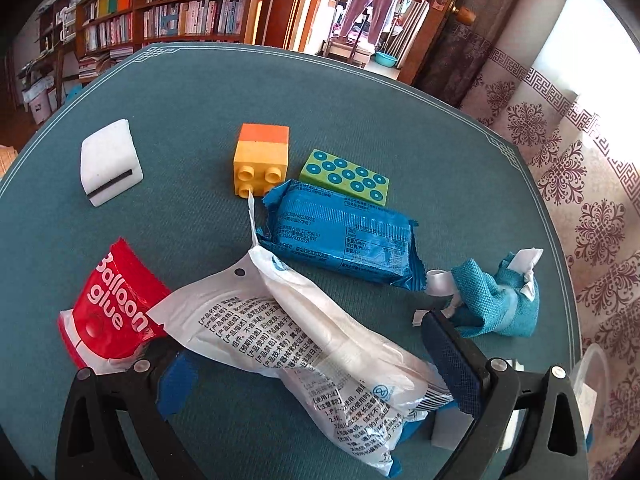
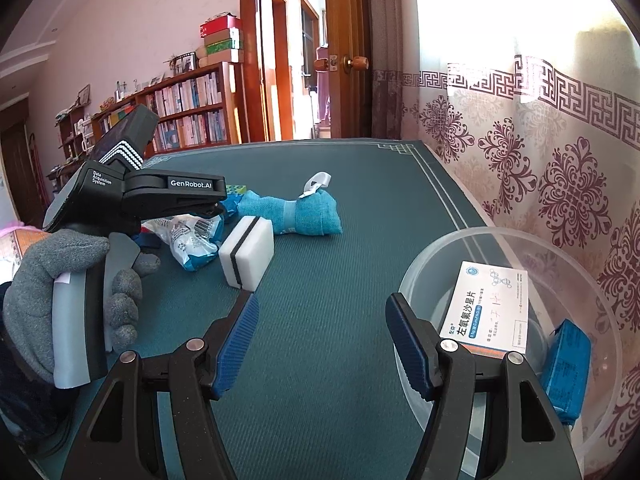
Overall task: Organize objects
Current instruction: 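Grasp the white plastic bag with the left gripper and lift it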
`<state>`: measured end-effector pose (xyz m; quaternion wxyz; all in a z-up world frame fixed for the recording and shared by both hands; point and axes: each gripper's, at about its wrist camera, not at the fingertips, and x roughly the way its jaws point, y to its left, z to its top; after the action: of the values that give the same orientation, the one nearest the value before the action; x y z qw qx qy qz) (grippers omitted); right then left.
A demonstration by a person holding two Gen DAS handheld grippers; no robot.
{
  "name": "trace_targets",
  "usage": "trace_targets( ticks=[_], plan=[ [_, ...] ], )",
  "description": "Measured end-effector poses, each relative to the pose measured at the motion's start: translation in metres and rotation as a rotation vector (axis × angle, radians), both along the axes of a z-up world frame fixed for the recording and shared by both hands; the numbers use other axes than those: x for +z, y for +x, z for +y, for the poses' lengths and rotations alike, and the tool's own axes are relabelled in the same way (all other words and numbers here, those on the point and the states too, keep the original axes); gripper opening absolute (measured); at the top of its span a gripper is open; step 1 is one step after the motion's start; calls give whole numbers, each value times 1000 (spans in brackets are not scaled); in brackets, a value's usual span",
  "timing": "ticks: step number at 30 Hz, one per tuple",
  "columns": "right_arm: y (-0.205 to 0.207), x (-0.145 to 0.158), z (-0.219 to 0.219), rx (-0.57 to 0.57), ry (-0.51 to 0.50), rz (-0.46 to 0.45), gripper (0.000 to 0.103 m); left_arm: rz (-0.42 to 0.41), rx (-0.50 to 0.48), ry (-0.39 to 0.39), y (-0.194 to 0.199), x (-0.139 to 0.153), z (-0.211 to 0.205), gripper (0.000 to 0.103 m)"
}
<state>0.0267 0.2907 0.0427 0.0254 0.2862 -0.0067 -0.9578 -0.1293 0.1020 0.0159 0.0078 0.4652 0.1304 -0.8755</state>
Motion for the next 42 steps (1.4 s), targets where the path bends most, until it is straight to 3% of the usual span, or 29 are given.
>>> trace_targets(
  ticks=[14,21,23,32,42],
  plan=[
    [0,-4,-3,9,1,-10,67,12,-96,-128,28,-3,-11,100],
    [1,-5,-4,11,2,-13,67,41,-149,-164,33,0,-6,57],
    [1,-5,-5,12,2,-13,67,44,-164,-153,34,1,-7,49],
    [-1,-8,-10,22,-16,-37,67,72,-205,-156,48,5,-6,48],
    [-34,5,-25,75,-122,-72,67,159,-210,-195,66,20,-14,48]
  ],
)
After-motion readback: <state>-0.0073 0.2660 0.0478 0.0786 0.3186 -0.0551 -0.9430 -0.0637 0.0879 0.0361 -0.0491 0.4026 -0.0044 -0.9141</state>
